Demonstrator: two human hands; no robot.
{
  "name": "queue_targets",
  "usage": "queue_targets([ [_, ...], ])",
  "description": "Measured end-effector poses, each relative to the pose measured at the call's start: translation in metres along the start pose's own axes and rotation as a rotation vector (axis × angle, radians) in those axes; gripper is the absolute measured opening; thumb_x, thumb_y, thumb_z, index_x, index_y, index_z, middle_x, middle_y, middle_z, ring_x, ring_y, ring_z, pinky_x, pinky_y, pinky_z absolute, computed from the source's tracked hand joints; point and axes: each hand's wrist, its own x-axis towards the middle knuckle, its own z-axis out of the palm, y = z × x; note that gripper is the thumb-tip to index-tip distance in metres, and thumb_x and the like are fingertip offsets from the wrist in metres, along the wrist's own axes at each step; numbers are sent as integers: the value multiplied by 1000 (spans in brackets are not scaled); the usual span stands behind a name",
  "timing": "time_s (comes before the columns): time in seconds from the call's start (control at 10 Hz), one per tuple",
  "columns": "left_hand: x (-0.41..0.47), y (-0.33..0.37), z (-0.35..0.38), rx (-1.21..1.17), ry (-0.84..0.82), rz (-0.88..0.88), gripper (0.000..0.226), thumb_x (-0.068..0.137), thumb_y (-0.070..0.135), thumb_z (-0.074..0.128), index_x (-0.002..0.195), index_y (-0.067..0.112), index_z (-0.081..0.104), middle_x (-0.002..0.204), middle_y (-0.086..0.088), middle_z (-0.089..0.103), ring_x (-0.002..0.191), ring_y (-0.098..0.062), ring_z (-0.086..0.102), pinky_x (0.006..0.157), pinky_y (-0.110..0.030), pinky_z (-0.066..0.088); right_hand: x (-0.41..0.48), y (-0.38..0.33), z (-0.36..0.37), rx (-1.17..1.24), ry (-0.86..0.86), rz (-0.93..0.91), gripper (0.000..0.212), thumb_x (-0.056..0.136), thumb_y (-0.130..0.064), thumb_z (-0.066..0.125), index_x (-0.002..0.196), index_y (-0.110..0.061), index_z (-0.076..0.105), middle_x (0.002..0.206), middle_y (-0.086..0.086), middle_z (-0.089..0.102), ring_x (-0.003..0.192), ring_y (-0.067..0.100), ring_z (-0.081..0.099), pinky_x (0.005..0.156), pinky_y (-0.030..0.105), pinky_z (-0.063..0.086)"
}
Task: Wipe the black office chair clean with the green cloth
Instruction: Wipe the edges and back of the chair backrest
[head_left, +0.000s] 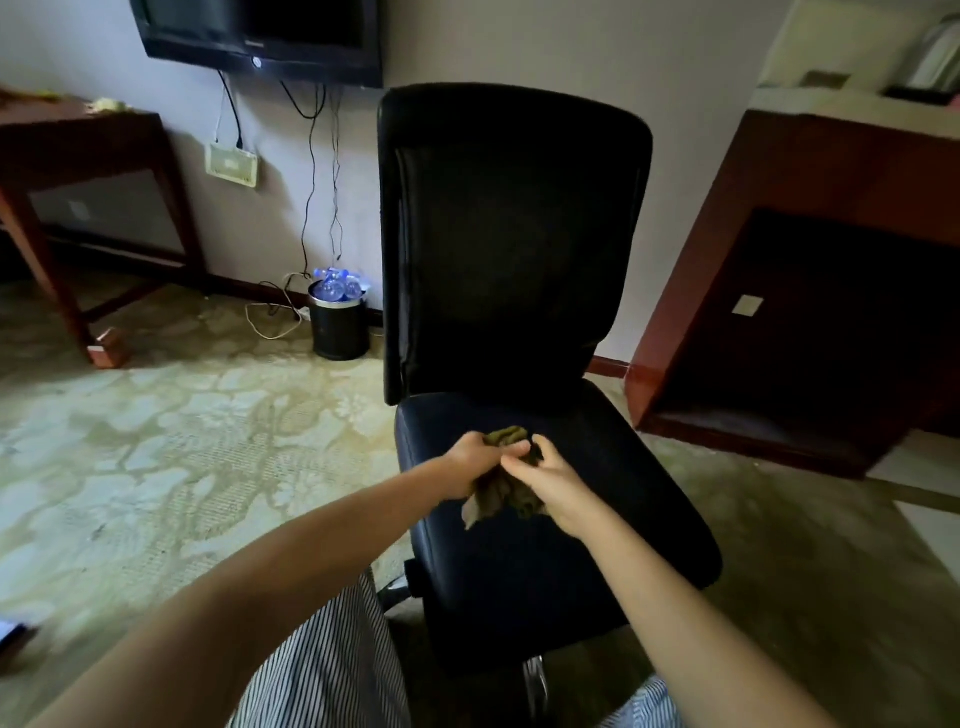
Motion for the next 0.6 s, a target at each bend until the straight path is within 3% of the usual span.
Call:
queue_targets([
  [0.1,-1,-13,2,-97,-112,-139,64,68,35,77,118,0,56,112,-17,65,104,-28,63,95,-44,48,-2,21,3,35,156,8,26,94,-19,56,120,-19,54,123,6,58,103,16,55,83,27,47],
  [0.2,0,-13,-6,-168,-184,-228,40,86,23,62,119,3,55,108,-14,64,96,-26,62,86,-39,50,3,32,-8,162,288,16,13,94,-6,52,102,-15,57,116,12,61,92,17,57,69,22,46],
  [0.3,3,-8,-12,-203,-103,-256,42,93,18,54,132,2,46,120,-16,58,104,-29,57,93,-42,45,13,37,-17,220,405,41,18,95,-3,50,108,-11,58,118,13,59,92,18,56,67,23,44],
  [0.4,15,-1,-6,-189,-51,-189,60,95,19,51,146,10,22,144,-13,37,127,-29,42,101,-40,36,28,36,-25,218,360,81,36,98,-8,45,133,-14,48,136,11,49,112,22,52,85,29,43],
  [0.5,30,0,-4,-26,19,-127,63,95,21,51,148,14,16,146,-5,32,124,-22,44,99,-24,38,44,37,-33,70,249,168,50,100,-18,43,148,-20,28,150,8,32,133,26,37,101,35,36],
  [0.6,46,-6,-10,139,80,-181,45,96,20,50,138,8,40,125,-7,48,103,-20,49,83,-25,43,55,43,-39,-83,237,219,45,99,-17,42,144,-14,37,147,8,36,131,25,38,100,32,35],
])
